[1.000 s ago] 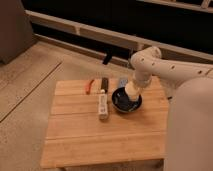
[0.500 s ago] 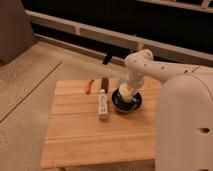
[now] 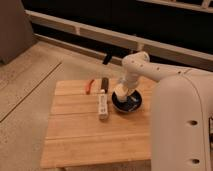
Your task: Place the ceramic cup in the ceramic bowl
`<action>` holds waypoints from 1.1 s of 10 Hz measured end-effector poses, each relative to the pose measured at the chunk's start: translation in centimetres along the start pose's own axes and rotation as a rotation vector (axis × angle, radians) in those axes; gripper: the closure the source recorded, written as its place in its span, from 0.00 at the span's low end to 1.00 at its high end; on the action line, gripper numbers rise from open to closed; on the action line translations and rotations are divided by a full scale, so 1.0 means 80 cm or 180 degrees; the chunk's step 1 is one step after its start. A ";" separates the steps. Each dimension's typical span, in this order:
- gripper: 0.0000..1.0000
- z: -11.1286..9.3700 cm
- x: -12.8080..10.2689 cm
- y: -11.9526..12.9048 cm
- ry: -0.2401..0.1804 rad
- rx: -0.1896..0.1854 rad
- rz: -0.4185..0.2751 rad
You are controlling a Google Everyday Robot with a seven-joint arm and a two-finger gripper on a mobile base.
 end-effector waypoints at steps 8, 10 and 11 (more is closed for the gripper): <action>0.42 0.000 0.004 -0.026 0.0147 0.0121 0.0126; 0.22 0.004 0.010 -0.027 0.0209 0.0131 0.0106; 0.20 0.004 0.010 -0.024 0.0212 0.0105 0.0093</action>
